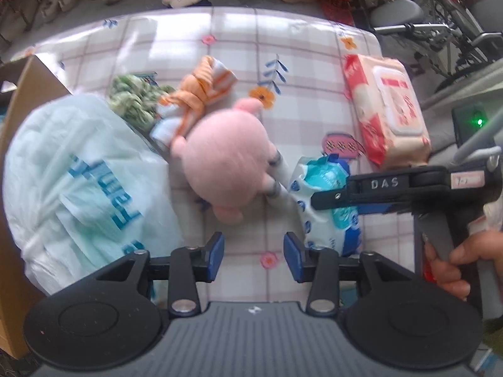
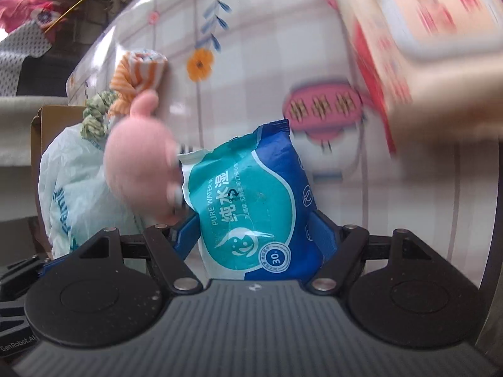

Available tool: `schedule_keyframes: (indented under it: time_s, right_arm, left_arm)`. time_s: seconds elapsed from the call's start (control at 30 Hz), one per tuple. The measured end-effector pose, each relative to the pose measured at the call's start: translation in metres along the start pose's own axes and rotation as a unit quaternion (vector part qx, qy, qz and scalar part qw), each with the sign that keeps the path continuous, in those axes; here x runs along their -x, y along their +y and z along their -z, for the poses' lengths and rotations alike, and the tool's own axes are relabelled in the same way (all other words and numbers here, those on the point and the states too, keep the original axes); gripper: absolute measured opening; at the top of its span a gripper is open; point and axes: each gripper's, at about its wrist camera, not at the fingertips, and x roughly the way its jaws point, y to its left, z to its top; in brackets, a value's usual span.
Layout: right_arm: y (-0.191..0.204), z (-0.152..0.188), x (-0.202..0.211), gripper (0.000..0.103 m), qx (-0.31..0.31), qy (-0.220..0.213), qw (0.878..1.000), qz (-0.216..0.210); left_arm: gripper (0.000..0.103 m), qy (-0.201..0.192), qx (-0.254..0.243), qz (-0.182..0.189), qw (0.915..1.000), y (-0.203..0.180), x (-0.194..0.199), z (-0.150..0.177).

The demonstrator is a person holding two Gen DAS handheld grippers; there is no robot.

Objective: Organize soft objects
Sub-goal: 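Grasp the blue wet wipes pack with the left tool while the right tool steadies it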

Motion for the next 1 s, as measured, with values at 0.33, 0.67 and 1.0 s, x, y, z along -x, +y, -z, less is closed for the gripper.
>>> schedule_keyframes:
  time_s: [0.33, 0.67, 1.0]
  right_arm:
    - [-0.026, 0.034, 0.016, 0.082, -0.089, -0.013, 0.993, -0.070]
    - [-0.033, 0.013, -0.014, 0.084, -0.141, 0.021, 0.980, -0.141]
    - [-0.046, 0.021, -0.027, 0.086, -0.181, 0.033, 0.973, -0.140]
  left_arm:
    - [0.076, 0.054, 0.010, 0.064, 0.9964, -0.020, -0.043, 0.019]
    - [0.084, 0.058, -0.014, 0.039, 0.9975, -0.043, -0.069, 0.016]
    - [0.084, 0.078, -0.003, 0.032, 0.9964, -0.044, -0.083, 0.028]
